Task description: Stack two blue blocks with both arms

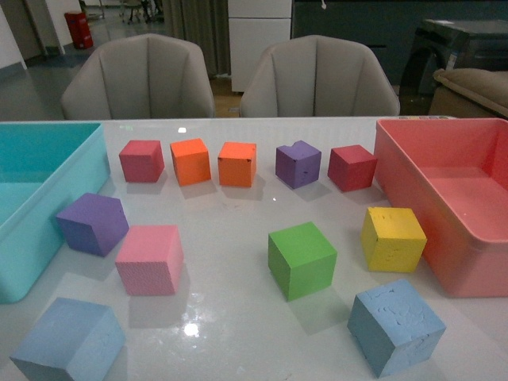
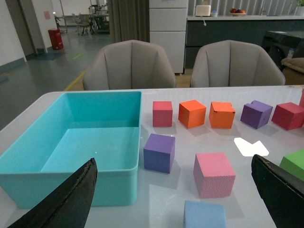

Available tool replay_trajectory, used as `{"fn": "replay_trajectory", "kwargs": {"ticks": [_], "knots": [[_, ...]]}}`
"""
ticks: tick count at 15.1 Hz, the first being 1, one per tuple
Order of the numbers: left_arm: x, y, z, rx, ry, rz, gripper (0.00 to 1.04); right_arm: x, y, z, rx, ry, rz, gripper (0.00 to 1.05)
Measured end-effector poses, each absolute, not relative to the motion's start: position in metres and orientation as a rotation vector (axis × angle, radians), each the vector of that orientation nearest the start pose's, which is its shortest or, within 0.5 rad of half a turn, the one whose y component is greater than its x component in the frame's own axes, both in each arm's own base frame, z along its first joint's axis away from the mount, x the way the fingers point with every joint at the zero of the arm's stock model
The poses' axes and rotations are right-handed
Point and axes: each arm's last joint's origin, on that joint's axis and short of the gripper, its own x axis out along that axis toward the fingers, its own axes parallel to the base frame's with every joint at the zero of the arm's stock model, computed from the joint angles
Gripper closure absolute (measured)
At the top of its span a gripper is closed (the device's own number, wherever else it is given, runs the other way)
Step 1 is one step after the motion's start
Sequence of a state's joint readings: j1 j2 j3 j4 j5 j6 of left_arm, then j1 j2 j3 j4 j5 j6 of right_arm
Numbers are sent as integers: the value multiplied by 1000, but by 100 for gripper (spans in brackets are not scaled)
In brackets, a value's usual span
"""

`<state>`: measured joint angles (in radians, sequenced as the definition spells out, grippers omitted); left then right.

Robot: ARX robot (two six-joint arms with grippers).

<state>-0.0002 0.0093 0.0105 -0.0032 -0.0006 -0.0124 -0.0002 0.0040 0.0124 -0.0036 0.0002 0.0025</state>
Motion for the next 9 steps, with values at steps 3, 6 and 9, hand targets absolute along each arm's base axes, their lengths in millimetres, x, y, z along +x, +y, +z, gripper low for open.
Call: {"fn": "replay_trajectory", "kwargs": {"ticks": [3, 6, 9], "knots": [[98, 0, 166, -12, 2, 0, 7, 97, 0, 167, 2, -5, 0, 6], [98, 0, 166, -12, 2, 0, 7, 97, 0, 167, 2, -5, 0, 6], [98, 0, 166, -12, 2, 0, 7, 97, 0, 167, 2, -5, 0, 6]]}}
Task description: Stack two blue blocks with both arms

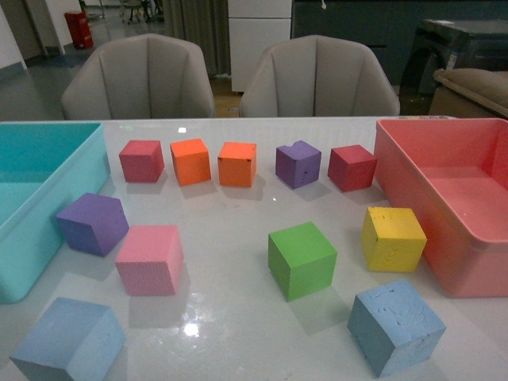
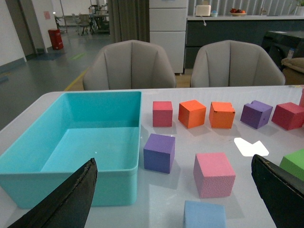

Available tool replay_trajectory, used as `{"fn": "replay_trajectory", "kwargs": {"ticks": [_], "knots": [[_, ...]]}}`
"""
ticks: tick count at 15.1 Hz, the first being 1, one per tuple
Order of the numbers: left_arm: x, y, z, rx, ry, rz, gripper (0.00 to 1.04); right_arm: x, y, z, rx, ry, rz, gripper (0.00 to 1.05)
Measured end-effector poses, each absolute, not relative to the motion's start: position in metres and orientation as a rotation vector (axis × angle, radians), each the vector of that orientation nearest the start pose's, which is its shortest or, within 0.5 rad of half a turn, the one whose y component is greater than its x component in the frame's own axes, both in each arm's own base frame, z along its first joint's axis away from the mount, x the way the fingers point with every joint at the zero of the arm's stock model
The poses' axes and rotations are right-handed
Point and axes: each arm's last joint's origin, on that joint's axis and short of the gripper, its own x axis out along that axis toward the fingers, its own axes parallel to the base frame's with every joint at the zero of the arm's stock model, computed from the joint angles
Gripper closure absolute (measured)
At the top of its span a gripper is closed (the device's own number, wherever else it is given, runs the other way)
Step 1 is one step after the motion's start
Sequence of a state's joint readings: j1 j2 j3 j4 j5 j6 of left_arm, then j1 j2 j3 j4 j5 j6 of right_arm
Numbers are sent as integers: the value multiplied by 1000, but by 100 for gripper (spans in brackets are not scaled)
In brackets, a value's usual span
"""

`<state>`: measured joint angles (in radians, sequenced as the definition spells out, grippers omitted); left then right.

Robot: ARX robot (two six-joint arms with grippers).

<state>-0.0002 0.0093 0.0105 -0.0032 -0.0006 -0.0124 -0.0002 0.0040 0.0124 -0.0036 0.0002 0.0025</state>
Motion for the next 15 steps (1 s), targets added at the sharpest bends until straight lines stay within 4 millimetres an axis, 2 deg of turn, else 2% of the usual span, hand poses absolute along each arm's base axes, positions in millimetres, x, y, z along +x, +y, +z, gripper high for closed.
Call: {"fn": "replay_trajectory", "kwargs": {"ticks": [9, 10, 12, 13, 15], "knots": [[98, 0, 166, -12, 2, 0, 7, 97, 0, 166, 10, 18, -11, 6], [98, 0, 166, -12, 2, 1, 7, 104, 5, 168, 47, 106, -65, 6], [98, 0, 166, -11, 2, 0, 7, 134, 24, 199, 80, 101, 10, 6], [98, 0, 166, -11, 2, 0, 7, 137, 26, 201, 85, 101, 18, 6], [98, 0, 166, -11, 2, 0, 7, 159, 34, 205, 109, 137, 55, 6]]}}
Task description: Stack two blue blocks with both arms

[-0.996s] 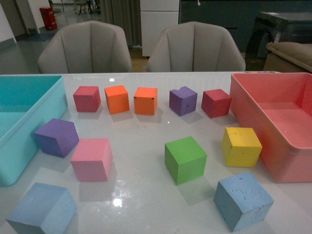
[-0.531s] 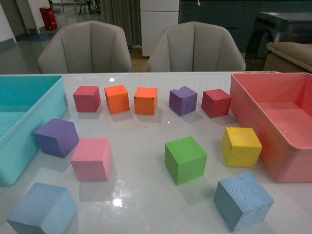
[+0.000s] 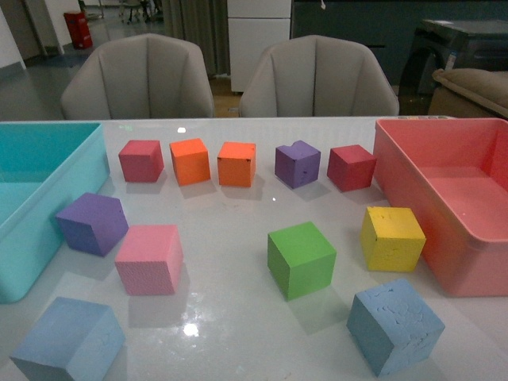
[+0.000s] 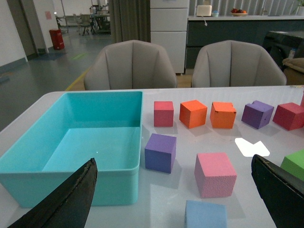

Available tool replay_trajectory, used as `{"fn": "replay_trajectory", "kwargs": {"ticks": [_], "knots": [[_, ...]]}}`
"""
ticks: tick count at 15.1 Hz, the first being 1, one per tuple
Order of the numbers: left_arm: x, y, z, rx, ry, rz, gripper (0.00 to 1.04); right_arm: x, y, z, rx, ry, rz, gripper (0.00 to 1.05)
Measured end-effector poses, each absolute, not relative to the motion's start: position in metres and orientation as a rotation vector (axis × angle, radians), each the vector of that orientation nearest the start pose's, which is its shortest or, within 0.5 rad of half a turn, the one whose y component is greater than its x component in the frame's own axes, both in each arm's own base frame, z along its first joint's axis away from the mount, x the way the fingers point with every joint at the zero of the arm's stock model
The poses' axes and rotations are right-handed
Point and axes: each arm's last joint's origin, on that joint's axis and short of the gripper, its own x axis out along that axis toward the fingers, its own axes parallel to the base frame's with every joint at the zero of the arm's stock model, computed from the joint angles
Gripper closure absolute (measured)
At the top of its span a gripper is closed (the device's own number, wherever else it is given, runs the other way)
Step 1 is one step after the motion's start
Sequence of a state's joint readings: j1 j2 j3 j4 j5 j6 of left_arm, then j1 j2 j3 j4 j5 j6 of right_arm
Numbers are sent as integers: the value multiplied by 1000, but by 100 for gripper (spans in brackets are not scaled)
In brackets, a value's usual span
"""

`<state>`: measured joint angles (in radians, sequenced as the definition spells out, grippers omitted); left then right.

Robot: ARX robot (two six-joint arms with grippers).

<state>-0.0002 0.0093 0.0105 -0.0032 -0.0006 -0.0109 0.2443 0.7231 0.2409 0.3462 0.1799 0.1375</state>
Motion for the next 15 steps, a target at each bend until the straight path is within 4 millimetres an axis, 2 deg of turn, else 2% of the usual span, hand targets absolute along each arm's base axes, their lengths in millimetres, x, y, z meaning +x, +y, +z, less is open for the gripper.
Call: {"fn": "replay_trajectory", "kwargs": {"ticks": [1, 2, 6, 7, 11, 15], "knots": [[98, 0, 166, -11, 2, 1, 7, 182, 45, 192, 133, 247, 106, 6], [98, 0, 166, -11, 2, 0, 7, 205, 54, 168, 160, 407, 127, 6], [98, 0, 166, -11, 2, 0, 7, 233, 70, 113, 135, 663, 145, 6], [98, 0, 166, -11, 2, 0, 7, 237, 74, 106, 125, 698, 152, 6], [98, 0, 166, -11, 2, 0, 7, 257, 86, 97, 54, 731, 201, 6], [98, 0, 166, -11, 2, 0, 7, 264, 95, 84, -28, 755, 262, 6]]}}
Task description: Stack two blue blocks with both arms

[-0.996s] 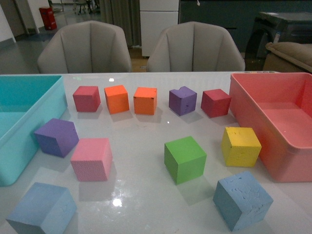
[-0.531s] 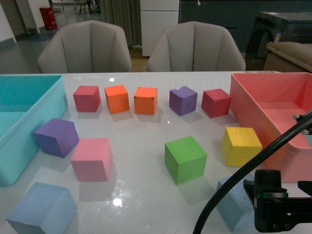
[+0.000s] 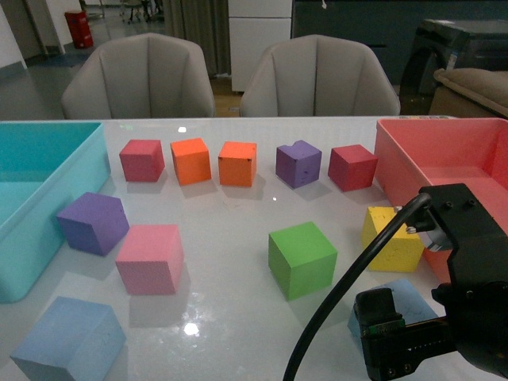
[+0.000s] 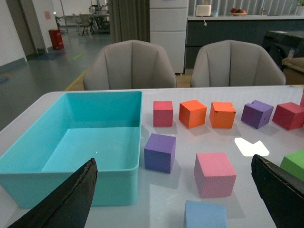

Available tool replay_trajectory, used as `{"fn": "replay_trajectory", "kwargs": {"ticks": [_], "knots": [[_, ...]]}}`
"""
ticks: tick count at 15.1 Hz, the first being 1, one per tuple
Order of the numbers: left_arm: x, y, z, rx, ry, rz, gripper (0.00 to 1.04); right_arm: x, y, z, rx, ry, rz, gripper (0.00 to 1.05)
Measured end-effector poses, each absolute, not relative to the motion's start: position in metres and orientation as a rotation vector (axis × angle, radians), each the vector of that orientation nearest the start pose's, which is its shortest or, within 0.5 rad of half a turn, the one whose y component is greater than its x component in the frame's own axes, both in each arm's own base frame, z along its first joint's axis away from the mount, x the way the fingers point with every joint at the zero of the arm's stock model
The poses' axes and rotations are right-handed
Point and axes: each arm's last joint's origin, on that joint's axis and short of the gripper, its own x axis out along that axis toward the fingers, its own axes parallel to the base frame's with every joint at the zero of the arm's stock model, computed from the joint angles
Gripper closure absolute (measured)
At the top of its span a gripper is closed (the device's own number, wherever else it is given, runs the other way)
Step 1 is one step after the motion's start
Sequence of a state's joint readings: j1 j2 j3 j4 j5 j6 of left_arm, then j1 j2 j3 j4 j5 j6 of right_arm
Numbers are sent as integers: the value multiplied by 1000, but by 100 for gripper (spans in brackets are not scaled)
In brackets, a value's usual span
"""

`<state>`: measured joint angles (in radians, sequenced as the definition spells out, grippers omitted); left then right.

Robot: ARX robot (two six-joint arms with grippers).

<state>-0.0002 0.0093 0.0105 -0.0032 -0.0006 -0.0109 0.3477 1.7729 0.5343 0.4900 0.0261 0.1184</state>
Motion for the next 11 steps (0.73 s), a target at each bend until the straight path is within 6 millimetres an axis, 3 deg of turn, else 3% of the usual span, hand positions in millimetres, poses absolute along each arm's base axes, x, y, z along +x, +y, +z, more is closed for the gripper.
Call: {"fn": "replay_trajectory", "kwargs": {"ticks": [4, 5, 8, 11], "knots": [[98, 0, 166, -11, 2, 0, 7, 264, 95, 63, -70, 796, 280, 6], [98, 0, 166, -11, 2, 0, 7, 263, 95, 62, -71, 796, 280, 10], [98, 0, 166, -11, 2, 0, 7, 257, 92, 60, -74, 804, 274, 43], [98, 0, 166, -11, 2, 1, 7, 250, 90, 86, -70, 750, 271, 57]]}}
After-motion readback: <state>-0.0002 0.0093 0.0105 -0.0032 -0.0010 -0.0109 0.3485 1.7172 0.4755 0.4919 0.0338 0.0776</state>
